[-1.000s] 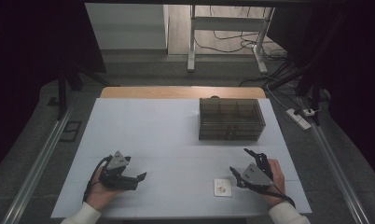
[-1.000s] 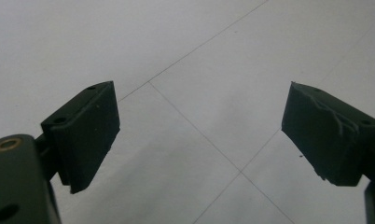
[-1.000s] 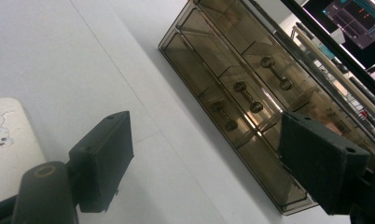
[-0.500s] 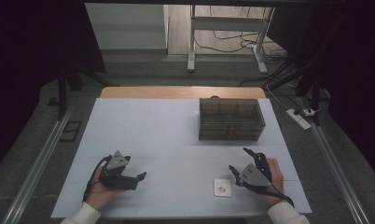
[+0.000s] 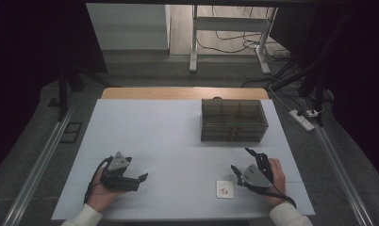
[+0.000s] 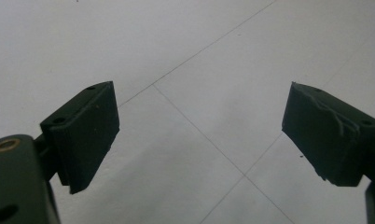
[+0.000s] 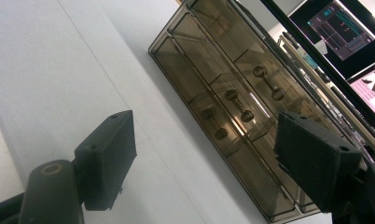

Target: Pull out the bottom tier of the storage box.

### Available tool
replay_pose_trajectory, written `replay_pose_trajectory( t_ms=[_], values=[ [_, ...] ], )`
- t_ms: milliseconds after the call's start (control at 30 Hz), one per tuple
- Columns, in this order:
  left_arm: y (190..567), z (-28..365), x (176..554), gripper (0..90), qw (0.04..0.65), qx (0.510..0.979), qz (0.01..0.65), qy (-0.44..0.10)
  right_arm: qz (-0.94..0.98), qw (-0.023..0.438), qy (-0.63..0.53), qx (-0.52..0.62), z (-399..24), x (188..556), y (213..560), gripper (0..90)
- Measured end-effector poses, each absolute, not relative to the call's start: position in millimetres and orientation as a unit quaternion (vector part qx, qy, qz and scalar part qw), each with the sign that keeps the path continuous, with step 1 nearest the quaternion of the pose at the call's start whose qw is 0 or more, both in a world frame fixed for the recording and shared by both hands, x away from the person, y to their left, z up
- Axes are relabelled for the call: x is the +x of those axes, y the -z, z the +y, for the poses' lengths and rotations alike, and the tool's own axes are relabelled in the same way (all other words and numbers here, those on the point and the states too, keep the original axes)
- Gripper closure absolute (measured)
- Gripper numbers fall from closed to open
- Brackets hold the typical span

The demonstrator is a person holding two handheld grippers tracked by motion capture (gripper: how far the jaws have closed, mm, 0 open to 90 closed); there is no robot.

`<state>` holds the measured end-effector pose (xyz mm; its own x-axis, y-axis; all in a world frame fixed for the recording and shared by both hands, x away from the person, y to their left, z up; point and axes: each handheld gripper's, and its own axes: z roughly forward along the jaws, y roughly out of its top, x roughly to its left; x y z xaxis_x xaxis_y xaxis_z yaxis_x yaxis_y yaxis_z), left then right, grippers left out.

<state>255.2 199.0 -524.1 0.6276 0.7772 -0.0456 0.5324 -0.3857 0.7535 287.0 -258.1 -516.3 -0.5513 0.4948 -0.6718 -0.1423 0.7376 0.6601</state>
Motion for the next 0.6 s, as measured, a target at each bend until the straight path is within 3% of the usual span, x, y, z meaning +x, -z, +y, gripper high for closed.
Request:
replay_pose_trajectory(
  t_ms=[600],
  values=[
    [524.6, 198.5, 256.0, 11.3, 0.381, 0.818, 0.401, -0.159, 0.809, 0.473, -0.336, 0.092, -253.9, 295.6, 517.4, 21.4]
  ],
)
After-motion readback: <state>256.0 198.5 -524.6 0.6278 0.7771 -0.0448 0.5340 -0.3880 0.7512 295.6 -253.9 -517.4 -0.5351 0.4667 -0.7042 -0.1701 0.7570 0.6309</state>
